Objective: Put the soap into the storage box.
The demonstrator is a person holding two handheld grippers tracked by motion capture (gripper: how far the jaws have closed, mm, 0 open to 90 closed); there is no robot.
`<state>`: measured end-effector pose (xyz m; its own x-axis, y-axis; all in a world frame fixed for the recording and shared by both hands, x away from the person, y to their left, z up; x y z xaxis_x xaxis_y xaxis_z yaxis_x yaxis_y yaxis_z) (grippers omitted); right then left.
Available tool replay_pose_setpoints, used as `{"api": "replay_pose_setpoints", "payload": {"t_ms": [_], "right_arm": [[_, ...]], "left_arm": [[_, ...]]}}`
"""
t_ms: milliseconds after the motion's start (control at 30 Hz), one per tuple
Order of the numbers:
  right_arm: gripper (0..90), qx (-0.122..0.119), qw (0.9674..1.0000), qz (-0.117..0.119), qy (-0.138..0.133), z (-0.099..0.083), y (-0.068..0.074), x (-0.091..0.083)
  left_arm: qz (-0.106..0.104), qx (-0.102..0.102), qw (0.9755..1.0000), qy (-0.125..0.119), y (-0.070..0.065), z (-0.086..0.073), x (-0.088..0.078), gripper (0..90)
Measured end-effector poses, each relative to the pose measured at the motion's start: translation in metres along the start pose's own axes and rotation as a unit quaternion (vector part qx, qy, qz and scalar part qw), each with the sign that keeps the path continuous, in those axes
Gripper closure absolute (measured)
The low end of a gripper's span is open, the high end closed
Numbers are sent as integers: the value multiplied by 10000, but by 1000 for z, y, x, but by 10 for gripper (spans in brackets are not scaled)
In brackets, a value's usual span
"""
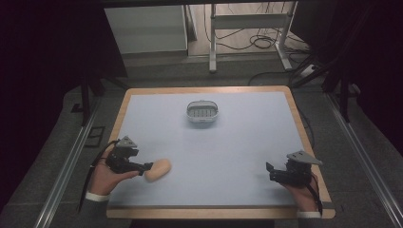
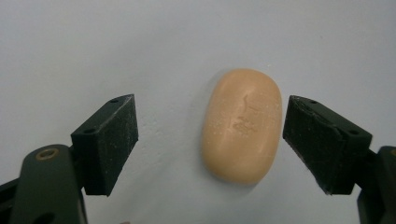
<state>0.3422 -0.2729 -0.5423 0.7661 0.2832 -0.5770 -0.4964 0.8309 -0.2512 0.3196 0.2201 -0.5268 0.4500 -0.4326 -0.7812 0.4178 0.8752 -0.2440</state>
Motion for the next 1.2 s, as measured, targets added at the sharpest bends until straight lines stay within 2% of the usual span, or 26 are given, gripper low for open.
{"api": "replay_pose_setpoints", "payload": {"t_ms": [233,367,667,967,1000,1200], "right_arm": [[48,-2,10000,-10,27,-1,0,1],[48,-12,10000,7,57,-2,1,2],[48,-3,10000,-21,82,-2,0,2],[48,0,9999,-33,100,-3,0,2],[47,-5,9999,-35,104,-4,0,3],[48,-16,9999,-31,119,-4,0,3]], "left_arm": [[-50,155,9996,226,-7,-3,9,179],[-194,211,9990,356,-14,-5,13,186],[-212,275,9979,546,-20,-5,21,198],[-112,354,9957,848,-22,-6,36,205],[-63,395,9948,941,-22,-7,41,205],[-10,440,9935,1047,-22,-9,49,215]]}}
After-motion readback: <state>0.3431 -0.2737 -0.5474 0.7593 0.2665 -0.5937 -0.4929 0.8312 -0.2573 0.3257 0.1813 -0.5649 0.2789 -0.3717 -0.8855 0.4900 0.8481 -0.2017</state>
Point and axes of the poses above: each handheld gripper's, and its own axes: x roughly forward along the jaws, z roughly out of its top, y roughly to its left, the point moved 6 cm from there along x, roughly forward along the jaws, and after that the axes turned 15 degrees about -x, right-handed, at the moved point
